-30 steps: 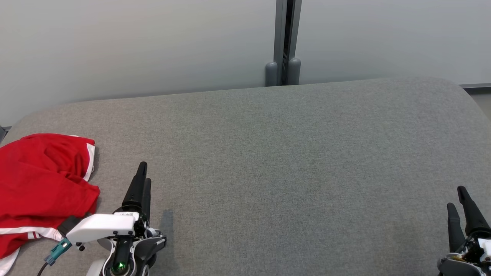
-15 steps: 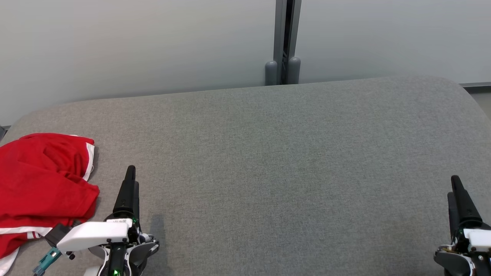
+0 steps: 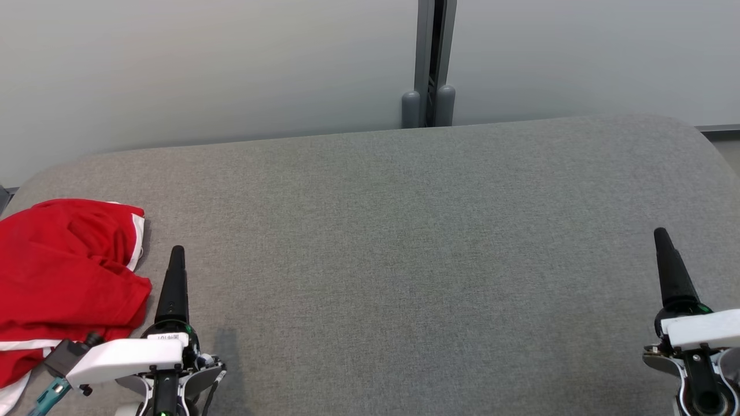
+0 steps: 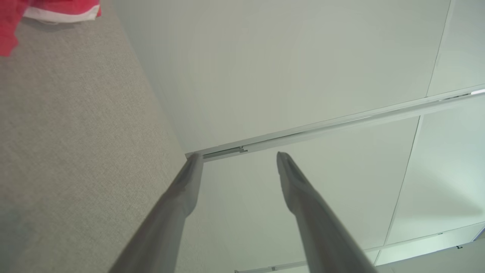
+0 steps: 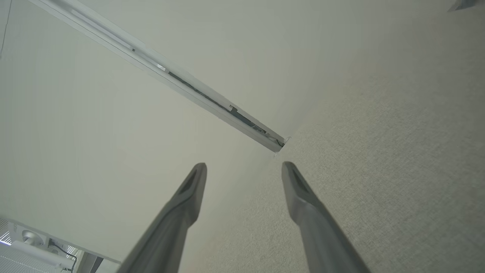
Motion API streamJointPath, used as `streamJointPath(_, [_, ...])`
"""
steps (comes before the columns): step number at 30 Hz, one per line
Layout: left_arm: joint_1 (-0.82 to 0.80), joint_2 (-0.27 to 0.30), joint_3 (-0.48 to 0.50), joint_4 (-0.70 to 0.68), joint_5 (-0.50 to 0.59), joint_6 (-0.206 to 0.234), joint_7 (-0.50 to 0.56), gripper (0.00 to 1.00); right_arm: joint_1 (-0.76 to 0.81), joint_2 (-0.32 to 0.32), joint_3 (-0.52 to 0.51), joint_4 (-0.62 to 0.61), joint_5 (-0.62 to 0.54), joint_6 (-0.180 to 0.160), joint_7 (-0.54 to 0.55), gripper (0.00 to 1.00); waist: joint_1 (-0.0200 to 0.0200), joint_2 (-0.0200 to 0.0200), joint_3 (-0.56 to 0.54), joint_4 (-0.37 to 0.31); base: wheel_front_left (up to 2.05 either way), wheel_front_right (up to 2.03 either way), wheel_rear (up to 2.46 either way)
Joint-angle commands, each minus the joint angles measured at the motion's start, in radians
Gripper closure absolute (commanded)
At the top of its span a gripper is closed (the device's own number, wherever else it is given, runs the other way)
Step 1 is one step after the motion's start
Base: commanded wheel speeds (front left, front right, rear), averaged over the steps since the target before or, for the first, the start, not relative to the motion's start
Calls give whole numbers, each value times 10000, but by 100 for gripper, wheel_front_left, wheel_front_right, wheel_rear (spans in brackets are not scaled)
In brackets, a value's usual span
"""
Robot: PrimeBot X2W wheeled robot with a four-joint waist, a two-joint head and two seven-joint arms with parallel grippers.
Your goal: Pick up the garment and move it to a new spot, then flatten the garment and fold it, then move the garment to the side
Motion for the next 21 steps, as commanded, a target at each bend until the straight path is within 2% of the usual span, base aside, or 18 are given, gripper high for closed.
streamJointPath(1, [-80,51,104,-249,225,-10,-70,0,-319,-142,57,-229,-370,13,-121,0,0,0,3,5,0,0,0])
streamJointPath(12, [113,62,420,-1260,1762,-12,-352,0,-398,-166,546,-1261,-3150,14,-581,0,0,0,67,36,0,0,0])
streamJointPath(19, [302,68,237,-1970,3234,-14,-517,0,-211,-82,738,-1518,-4407,15,-844,0,0,0,92,25,0,0,0])
streamJointPath(21, [388,71,108,-2210,3947,-14,-593,0,-171,-50,832,-1510,-4791,15,-950,0,0,0,107,9,0,0,0])
